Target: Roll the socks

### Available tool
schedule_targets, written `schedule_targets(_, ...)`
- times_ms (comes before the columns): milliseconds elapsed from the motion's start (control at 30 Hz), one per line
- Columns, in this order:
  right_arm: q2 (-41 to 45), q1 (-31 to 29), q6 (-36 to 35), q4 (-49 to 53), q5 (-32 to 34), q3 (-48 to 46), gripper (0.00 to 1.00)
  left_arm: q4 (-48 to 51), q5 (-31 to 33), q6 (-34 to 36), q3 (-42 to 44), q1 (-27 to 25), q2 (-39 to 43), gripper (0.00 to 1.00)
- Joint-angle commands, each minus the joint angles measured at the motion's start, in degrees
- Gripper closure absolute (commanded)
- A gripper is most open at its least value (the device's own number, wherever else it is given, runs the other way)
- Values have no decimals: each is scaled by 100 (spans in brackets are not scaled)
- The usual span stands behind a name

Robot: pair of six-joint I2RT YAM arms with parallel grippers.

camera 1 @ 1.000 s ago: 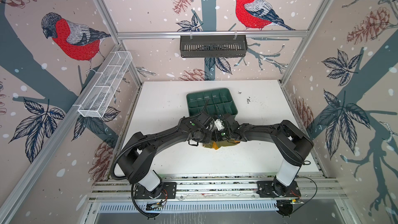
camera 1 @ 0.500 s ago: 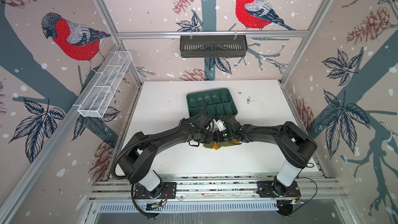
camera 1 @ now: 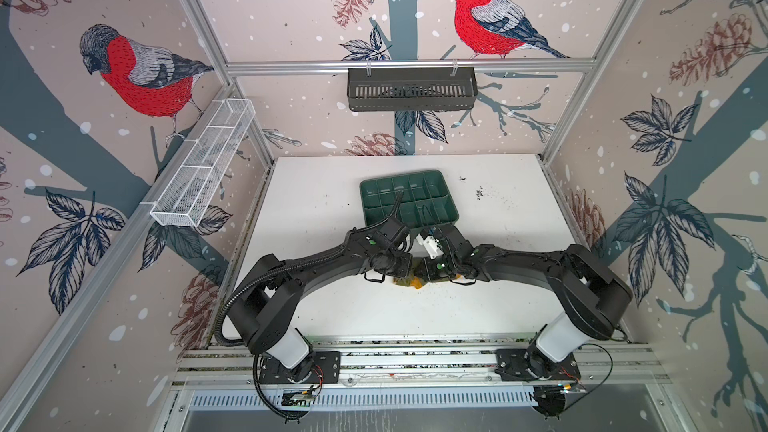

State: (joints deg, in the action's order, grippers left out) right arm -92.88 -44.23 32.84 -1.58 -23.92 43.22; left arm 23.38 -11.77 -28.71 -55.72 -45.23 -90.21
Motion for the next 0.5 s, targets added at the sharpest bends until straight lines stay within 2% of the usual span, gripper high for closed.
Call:
schedule_targets(0, 60, -7, 145, -219, -191, -81, 89, -108, -39, -5, -17, -3, 8, 81)
schedule_targets(467, -251, -156, 331, -657, -508, -77, 90, -93, -83, 23, -61, -8, 5, 81)
